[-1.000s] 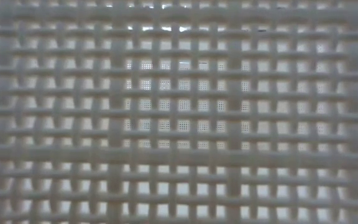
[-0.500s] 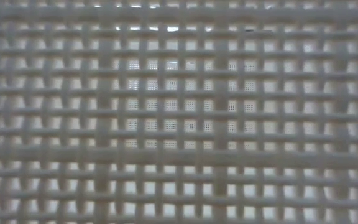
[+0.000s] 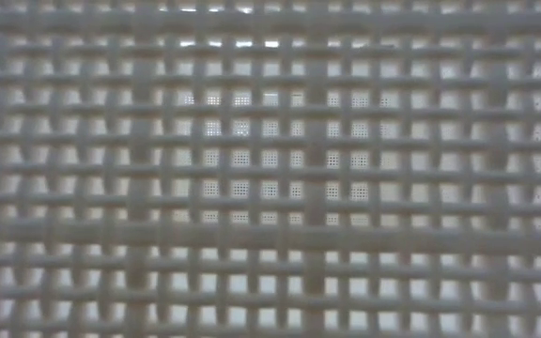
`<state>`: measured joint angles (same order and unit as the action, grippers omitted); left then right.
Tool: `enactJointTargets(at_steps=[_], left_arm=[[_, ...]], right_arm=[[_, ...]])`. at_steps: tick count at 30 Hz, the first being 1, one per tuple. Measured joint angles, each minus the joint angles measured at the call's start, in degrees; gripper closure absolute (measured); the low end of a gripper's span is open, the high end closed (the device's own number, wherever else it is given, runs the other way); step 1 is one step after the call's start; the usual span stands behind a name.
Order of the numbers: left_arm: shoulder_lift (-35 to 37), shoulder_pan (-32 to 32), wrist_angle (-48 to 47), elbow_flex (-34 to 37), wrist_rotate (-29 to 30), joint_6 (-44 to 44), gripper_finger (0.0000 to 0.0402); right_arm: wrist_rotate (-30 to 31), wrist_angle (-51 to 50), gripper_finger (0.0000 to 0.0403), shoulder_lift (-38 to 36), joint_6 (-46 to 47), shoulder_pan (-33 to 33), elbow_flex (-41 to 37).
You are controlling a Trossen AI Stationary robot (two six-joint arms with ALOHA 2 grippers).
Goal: Pick & place medical supplies in basket/bin
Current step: Put the green bandage into the blue bin
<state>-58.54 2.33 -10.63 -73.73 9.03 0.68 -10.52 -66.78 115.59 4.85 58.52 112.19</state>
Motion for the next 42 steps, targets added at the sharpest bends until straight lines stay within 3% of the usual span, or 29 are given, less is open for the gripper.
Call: enactJointTargets(at_steps=[9, 20, 24, 29, 32, 42], left_arm=[[0.0, 0.0, -0.6, 0.0, -0.1, -0.3, 0.0247], [0.0, 0.0, -0.5, 0.0, -0.3, -0.4, 0.0247], [0.1, 0.0, -0.5, 0.0, -0.3, -0.4, 0.0247], [0.1, 0.0, -0.5, 0.0, -0.3, -0.4, 0.0247], [0.1, 0.0, -0.5, 0.0, -0.3, -0.4, 0.0247], [0.1, 0.0, -0.5, 0.0, -0.5, -0.3, 0.0247]], right_arm=[[0.0, -0.1, 0.0162, 0.0, 26.6, 0.9, 0.0], [-0.2, -8.5, 0.0162, 0.0, 47.2, 0.9, 0.0], [0.3, -9.6, 0.0162, 0.0, 44.4, 0.4, 0.0], [1.2, -9.2, 0.0162, 0.0, 30.2, -2.0, 0.0], [2.4, -7.8, 0.0162, 0.0, 26.2, -3.7, 0.0], [4.0, -7.1, 0.0162, 0.0, 34.4, -3.5, 0.0]])
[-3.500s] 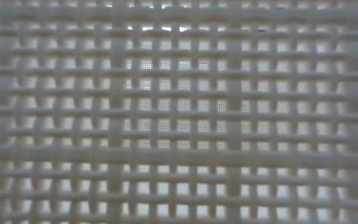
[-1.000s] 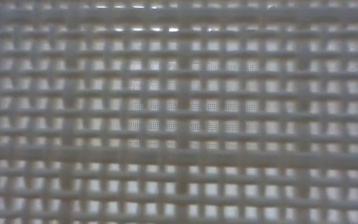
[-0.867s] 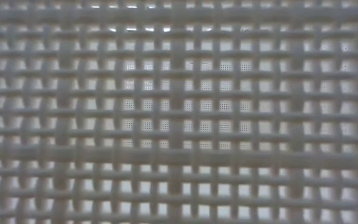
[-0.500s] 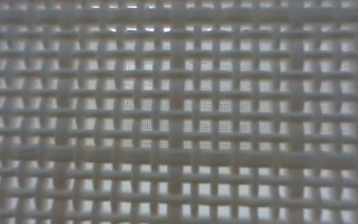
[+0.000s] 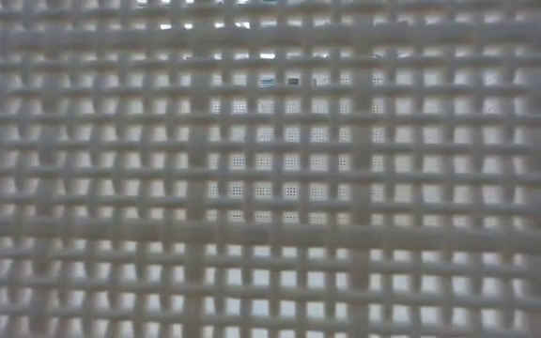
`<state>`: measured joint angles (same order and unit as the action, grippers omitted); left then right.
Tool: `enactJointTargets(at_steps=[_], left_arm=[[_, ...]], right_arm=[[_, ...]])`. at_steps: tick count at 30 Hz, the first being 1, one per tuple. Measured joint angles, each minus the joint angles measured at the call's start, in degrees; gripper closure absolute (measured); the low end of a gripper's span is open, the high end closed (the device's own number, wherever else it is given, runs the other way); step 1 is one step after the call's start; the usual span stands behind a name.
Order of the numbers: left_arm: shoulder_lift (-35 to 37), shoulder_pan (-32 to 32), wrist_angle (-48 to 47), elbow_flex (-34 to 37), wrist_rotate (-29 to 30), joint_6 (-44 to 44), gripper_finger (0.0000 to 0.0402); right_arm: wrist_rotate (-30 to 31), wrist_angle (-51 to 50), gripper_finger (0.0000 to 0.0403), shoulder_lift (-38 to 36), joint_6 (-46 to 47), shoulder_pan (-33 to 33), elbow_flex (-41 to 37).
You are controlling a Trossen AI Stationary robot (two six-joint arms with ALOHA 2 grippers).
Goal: Pick & place medical supplies in basket/bin
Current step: Put the green bandage into the blue bin
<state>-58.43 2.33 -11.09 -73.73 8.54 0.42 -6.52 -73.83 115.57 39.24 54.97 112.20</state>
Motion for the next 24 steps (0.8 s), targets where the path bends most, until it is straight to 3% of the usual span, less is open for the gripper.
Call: enactJointTargets(at_steps=[5, 17, 24], left_arm=[[0.0, 0.0, 0.0, 0.0, 0.0, 0.0, 0.0247], [0.0, 0.0, 0.0, 0.0, 0.0, 0.0, 0.0247], [0.0, 0.0, 0.0, 0.0, 0.0, -0.1, 0.0247]], right_arm=[[-5.1, -1.9, 0.0162, 0.0, -0.3, 1.6, 0.0], [11.2, -7.5, 0.0162, -0.1, -0.1, 2.3, 0.0], [12.3, -5.9, 0.0162, -0.1, -1.7, 0.4, 0.0]])
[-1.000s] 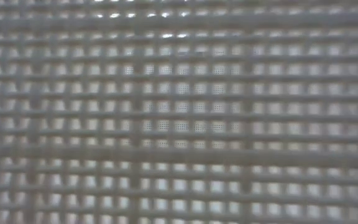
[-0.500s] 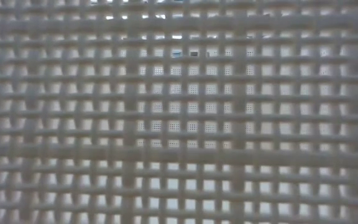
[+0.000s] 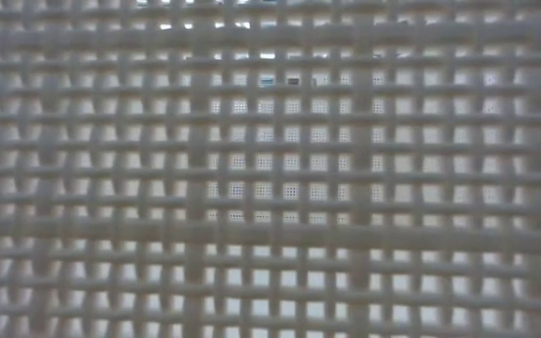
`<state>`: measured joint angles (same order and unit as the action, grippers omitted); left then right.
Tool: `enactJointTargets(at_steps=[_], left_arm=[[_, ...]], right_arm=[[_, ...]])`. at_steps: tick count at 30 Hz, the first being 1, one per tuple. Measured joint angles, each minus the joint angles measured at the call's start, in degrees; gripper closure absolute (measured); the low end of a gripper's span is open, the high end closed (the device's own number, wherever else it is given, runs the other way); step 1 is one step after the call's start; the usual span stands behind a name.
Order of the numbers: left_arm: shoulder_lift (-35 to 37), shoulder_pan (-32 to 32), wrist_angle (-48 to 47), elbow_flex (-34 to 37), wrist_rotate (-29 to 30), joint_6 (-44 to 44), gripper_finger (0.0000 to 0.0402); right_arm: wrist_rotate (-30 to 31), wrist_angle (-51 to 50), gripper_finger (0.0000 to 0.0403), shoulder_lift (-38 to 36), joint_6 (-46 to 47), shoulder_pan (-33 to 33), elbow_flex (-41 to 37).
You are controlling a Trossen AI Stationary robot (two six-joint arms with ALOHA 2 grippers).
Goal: Pick & place medical supplies in basket/bin
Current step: Put the green bandage into the blue bin
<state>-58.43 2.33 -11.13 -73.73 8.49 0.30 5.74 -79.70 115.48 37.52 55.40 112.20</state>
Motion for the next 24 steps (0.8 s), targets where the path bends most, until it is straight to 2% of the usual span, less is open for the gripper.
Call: enactJointTargets(at_steps=[6, 11, 24], left_arm=[[0.0, 0.0, 0.0, 0.0, 0.0, 0.0, 0.0247], [0.0, 0.0, 0.0, 0.0, 0.0, 0.0, 0.0247], [0.0, 0.0, 0.0, 0.0, 0.0, 0.0, 0.0247]], right_arm=[[7.2, 0.0, 0.0162, 0.0, 1.8, -2.2, 0.0], [10.4, 0.6, 0.0162, 0.0, 2.1, -4.1, 0.0], [8.6, 0.0, 0.0162, 0.0, 5.1, -3.6, 0.0]])
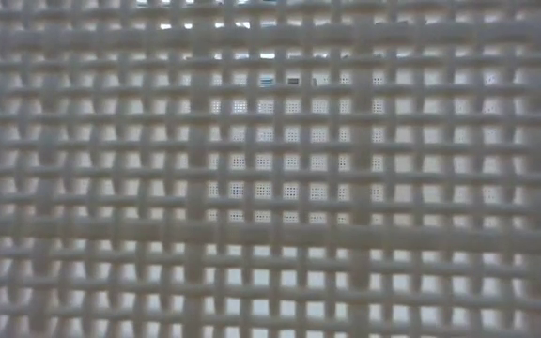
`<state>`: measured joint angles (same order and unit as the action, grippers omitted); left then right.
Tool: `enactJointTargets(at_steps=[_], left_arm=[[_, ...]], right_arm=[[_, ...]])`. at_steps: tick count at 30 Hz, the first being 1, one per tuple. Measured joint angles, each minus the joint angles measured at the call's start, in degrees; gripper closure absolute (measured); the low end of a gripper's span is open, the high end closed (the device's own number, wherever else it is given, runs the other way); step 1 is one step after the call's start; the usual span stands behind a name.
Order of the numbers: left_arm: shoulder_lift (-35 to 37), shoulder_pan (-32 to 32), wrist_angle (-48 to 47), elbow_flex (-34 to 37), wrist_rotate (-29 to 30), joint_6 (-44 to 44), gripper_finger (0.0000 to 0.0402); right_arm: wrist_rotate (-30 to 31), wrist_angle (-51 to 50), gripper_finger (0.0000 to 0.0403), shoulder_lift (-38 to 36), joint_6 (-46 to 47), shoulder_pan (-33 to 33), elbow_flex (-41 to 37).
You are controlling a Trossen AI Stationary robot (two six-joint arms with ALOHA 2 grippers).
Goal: Pick & place medical supplies in basket/bin
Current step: Put the green bandage into the blue bin
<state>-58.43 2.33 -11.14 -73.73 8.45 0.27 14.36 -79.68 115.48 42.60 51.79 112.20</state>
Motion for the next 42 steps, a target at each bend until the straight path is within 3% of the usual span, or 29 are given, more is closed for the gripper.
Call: enactJointTargets(at_steps=[7, 18, 42], left_arm=[[0.0, 0.0, 0.0, 0.0, 0.0, 0.0, 0.0247], [0.0, 0.0, 0.0, 0.0, 0.0, -0.4, 0.0247], [0.0, 0.0, 0.0, 0.0, 0.0, -1.9, 0.0247]], right_arm=[[-4.0, -0.2, 0.0162, 0.0, 1.2, 2.1, -0.9], [-15.7, 8.1, 0.0163, 0.2, 0.5, 3.0, -18.4], [-20.2, 19.3, 0.0163, -0.3, 3.5, 0.8, -18.8]])
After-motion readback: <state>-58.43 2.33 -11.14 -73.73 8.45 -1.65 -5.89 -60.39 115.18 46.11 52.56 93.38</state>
